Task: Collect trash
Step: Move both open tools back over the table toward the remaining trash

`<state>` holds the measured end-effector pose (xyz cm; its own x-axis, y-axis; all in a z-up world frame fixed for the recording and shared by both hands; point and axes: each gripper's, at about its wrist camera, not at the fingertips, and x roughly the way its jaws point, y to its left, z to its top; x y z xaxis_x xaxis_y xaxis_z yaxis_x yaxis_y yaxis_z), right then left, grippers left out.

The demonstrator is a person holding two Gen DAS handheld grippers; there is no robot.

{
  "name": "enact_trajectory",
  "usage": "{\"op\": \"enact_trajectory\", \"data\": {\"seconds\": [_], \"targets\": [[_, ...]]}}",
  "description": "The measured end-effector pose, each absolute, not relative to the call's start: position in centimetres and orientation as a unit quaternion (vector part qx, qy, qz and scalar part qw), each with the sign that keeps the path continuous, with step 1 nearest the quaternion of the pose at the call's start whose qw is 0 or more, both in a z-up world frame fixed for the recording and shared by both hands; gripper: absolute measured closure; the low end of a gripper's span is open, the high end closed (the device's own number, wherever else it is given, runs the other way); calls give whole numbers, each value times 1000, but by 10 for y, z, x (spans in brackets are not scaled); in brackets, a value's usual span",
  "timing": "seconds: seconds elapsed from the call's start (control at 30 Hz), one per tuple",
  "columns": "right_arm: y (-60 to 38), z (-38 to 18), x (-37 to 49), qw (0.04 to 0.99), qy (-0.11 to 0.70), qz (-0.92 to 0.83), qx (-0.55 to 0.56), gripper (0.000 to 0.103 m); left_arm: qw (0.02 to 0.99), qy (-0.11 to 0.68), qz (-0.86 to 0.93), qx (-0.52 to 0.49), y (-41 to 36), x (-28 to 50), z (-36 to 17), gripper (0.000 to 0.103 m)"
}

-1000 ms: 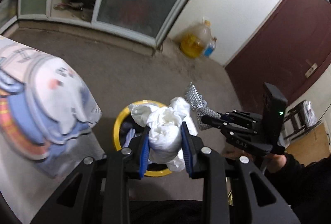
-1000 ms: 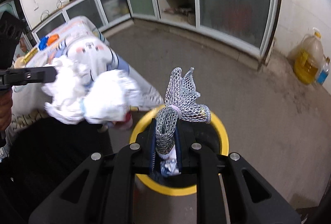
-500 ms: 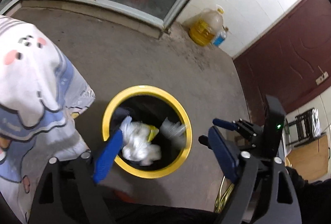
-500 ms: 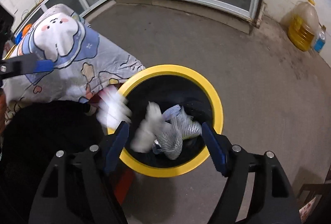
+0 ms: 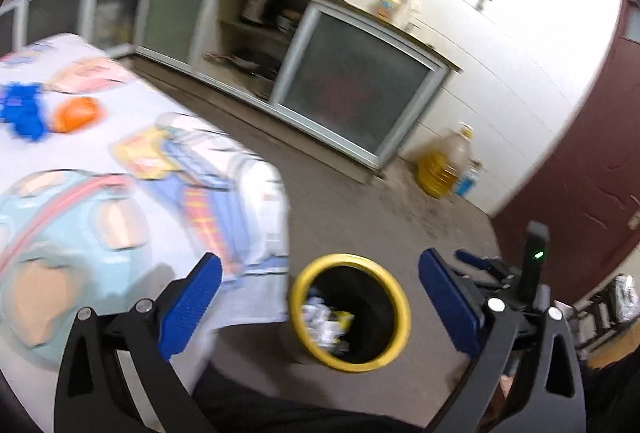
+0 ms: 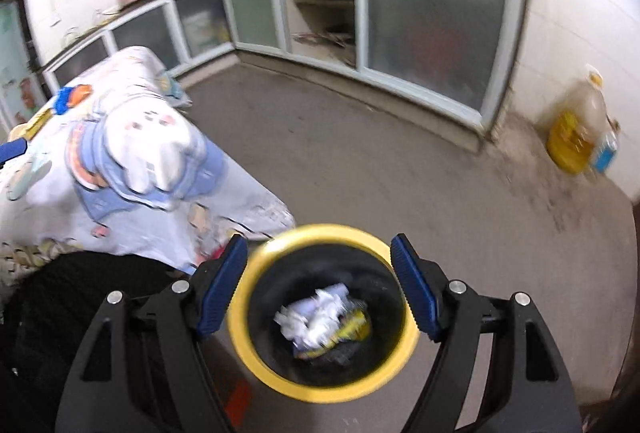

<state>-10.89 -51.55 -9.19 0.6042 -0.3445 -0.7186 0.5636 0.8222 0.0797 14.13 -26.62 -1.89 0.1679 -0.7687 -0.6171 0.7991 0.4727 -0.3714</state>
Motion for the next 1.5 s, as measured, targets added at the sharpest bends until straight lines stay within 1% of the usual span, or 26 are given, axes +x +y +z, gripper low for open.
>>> {"op": "enact_trajectory", "data": {"seconds": [0.27,0.43,0.67,0.8,0.97,1.27,1.5], "targets": [[-442,-46,-14,930,338,-126,73,33,851,365,-378,-12,-120,179,-3,8],[-384,-21,58,944,326,-31,29,33,898,341,-278,10,-48,200,11,8],[-332,-4,137,946,323,12,-12,33,926,331,-179,-8,20,234,27,8],[-320,-1,167,947,321,14,-23,33,936,325,-135,0,33,255,29,8],[-316,2,192,947,319,10,-32,32,935,337,-112,10,36,283,24,8],[-326,-3,228,946,324,-1,-29,32,926,365,-93,12,29,329,10,8],[-333,-9,263,944,330,2,-14,32,923,373,-87,24,21,353,4,8]]}}
